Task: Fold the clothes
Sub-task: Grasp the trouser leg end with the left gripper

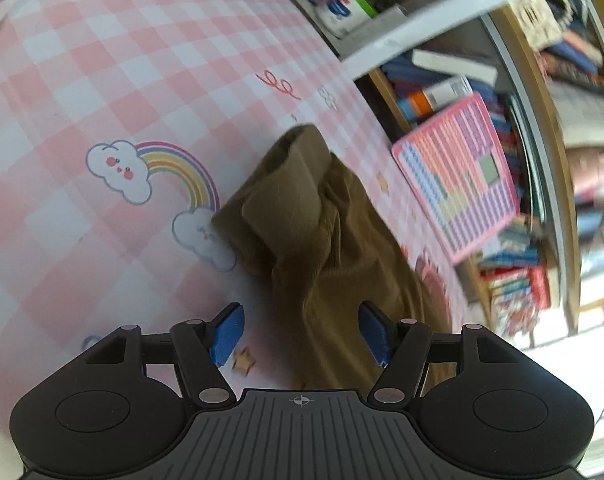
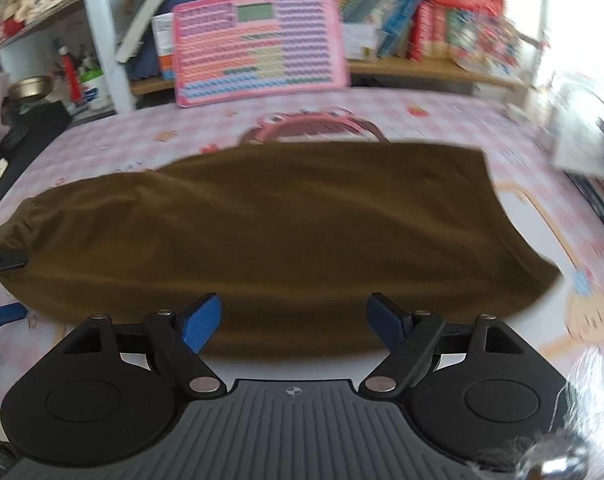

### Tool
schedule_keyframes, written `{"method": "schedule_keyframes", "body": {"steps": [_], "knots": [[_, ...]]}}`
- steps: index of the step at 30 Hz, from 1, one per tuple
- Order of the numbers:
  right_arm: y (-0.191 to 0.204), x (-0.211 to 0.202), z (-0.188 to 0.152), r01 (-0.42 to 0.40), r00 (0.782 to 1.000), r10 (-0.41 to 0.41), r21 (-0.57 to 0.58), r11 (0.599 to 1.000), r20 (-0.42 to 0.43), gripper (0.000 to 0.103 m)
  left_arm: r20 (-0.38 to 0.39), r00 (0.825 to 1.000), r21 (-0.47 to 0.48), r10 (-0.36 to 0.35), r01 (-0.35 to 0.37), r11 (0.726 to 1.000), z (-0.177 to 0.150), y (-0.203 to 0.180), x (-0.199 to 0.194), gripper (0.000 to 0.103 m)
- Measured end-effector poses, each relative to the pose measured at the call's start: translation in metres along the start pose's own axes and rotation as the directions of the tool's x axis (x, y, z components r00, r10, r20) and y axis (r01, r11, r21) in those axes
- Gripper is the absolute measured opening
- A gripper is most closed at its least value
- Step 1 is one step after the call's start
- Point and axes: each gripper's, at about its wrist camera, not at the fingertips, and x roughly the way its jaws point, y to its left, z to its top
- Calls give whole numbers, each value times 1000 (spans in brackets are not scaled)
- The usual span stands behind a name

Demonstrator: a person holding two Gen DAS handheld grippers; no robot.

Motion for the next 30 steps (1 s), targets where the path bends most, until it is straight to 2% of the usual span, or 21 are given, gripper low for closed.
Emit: {"method": "schedule_keyframes", "body": {"steps": [5, 9, 12, 16, 22, 30], "knots": [[21, 28, 26, -20, 999, 23, -101, 995, 22, 79, 25, 1000, -70, -18, 20, 997, 6, 2, 8, 63], [40, 51, 43, -29, 999, 32, -135, 990, 22, 79, 29, 999, -117, -20, 23, 993, 9, 1, 13, 63], [55, 61, 52, -48, 998, 53, -147, 988, 26, 79, 30, 999, -126, -24, 28, 992, 10, 2, 14, 64], [72, 83, 60, -35, 999, 40, -183, 983, 28, 78, 38, 999, -123, -24, 29, 992, 8, 1, 14, 64], [76, 114, 57, -32, 999, 30, -206, 978, -13, 80, 48, 998, -124, -28, 34, 992, 8, 1, 13, 64], [76, 103, 52, -46, 999, 44, -237, 970, -15, 80, 57, 998, -136, -31, 39, 990, 10, -2, 16, 64]]}}
